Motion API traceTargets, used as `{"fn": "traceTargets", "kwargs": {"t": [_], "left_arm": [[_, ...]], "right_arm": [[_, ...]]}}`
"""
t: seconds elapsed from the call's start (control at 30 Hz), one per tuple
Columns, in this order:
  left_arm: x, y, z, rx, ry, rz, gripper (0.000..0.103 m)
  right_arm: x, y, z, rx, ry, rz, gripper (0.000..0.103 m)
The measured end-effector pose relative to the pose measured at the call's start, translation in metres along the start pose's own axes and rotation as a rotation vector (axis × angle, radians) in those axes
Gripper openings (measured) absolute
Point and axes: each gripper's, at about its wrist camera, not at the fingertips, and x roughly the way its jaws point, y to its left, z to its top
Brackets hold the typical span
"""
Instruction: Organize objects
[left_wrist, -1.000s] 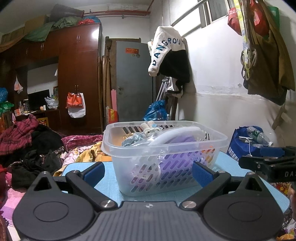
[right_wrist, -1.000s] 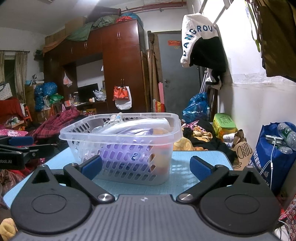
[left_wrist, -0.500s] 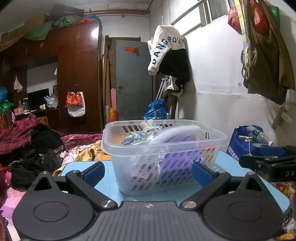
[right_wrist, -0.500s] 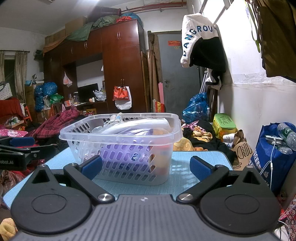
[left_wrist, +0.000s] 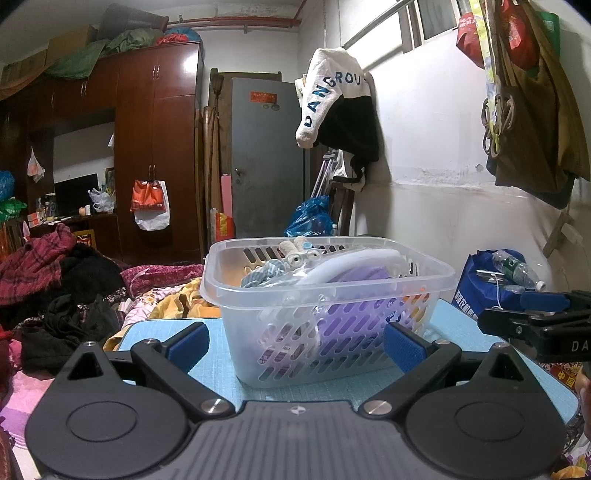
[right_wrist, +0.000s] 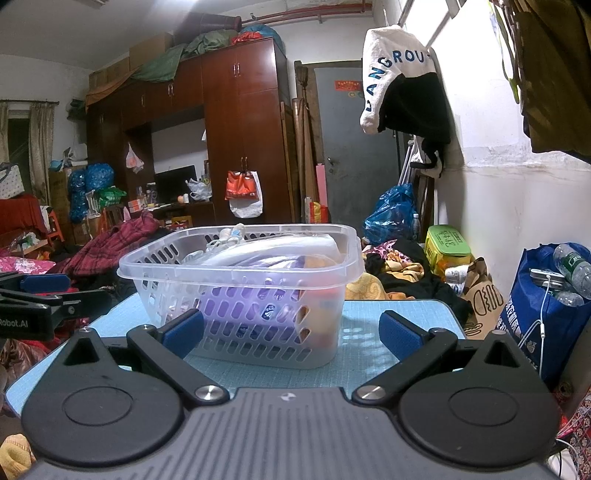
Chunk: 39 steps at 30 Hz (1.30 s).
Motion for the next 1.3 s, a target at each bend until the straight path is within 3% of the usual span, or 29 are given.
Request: {"fn": "traceTargets", "kwargs": {"t": [1.3], "left_arm": [[-0.0001, -0.0001, -0.001, 0.006, -0.012, -0.018, 0.101]], "right_arm": [[0.0012, -0.0017, -0.0028, 0.006, 0.007, -0.001, 0.103]]}}
